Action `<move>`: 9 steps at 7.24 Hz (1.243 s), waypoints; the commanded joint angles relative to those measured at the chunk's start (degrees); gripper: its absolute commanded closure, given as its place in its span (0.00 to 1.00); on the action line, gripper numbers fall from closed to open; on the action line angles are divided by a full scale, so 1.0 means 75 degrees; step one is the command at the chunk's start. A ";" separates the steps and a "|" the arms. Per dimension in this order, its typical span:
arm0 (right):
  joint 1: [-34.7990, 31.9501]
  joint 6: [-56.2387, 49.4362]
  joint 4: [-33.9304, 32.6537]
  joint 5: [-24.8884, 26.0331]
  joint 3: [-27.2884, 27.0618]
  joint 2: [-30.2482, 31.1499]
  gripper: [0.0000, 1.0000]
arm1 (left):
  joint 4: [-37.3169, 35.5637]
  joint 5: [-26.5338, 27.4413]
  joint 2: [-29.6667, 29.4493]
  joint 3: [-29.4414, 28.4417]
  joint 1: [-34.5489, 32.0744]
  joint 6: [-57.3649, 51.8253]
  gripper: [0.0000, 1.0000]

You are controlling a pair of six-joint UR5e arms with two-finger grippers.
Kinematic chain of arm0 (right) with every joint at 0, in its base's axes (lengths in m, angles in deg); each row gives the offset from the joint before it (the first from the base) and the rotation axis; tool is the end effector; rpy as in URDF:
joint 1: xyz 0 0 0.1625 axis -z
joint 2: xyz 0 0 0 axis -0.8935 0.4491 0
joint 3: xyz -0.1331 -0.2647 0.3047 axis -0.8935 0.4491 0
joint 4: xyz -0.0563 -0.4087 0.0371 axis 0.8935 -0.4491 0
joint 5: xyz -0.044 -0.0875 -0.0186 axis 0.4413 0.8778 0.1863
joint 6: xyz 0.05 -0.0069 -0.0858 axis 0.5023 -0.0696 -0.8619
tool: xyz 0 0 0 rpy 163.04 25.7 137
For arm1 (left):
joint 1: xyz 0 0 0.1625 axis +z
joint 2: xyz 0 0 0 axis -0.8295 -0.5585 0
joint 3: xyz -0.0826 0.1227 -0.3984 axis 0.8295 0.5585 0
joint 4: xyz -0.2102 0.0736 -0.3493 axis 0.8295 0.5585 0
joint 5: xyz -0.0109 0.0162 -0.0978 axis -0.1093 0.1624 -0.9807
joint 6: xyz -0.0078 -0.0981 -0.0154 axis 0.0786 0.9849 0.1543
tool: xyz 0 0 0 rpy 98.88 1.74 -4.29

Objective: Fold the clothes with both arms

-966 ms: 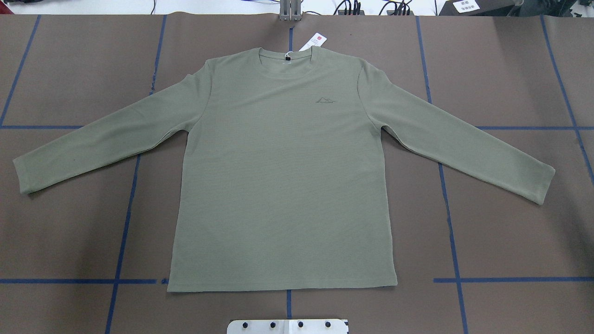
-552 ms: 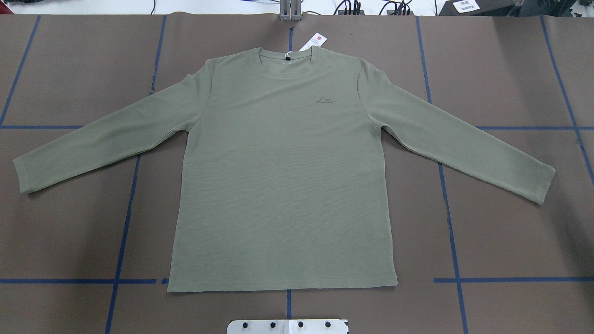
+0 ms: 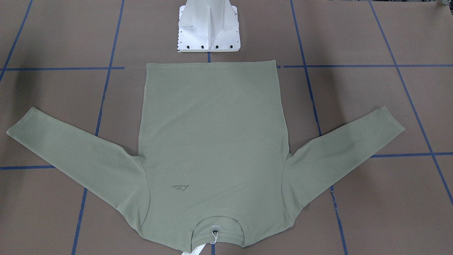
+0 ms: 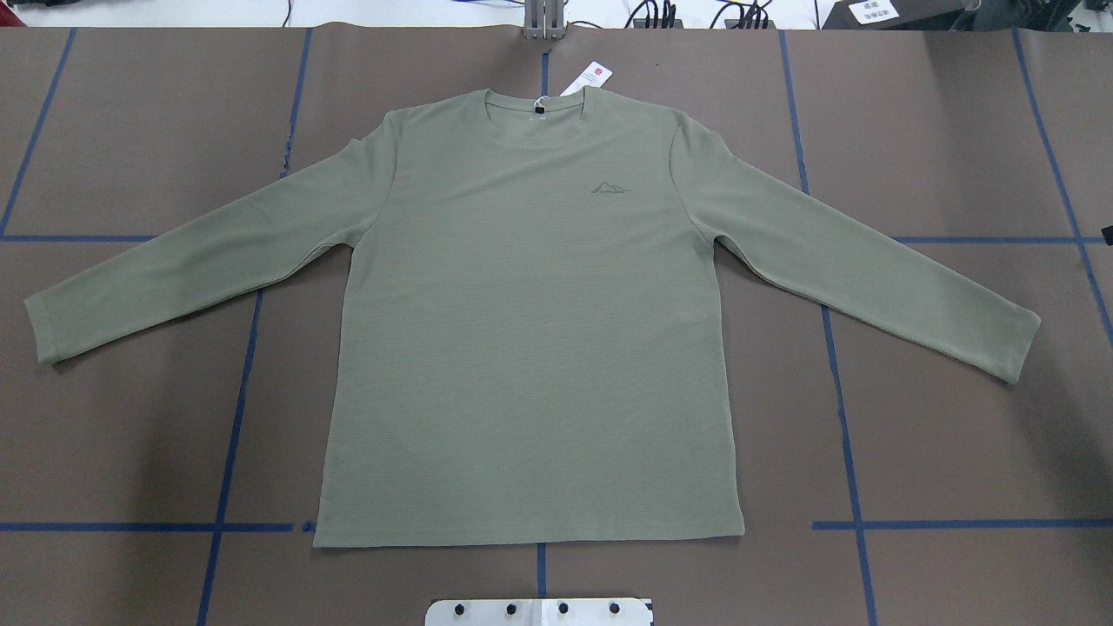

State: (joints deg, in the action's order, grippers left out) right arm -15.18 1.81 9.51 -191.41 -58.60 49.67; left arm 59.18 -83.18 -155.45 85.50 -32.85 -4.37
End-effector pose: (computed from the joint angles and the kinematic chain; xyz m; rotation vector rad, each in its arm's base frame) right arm -0.0271 -0.4793 0.5795 0.3419 -0.7679 -0.1788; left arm -0.0532 -0.4833 0.5866 0.7427 0.7050 0.4554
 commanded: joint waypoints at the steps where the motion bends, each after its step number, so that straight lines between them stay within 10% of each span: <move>1: -0.0151 0.0051 0.1340 -0.0115 0.0211 0.0615 0.00 | 0.0797 -0.0066 -0.0079 -0.0153 -0.0007 0.0924 0.00; 4: 0.0117 0.3745 0.5724 -0.0092 0.2698 0.0771 0.03 | 0.1372 -0.0078 0.0027 -0.0141 -0.0007 0.0953 0.00; 9: 0.1780 0.4891 0.6210 0.1148 0.2814 0.0560 0.23 | 0.2345 -0.0078 0.0566 -0.0153 -0.0007 0.0953 0.00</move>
State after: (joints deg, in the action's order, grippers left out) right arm -4.01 38.10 55.95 -184.30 -37.60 54.22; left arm 75.68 -83.76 -151.70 84.36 -32.90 2.77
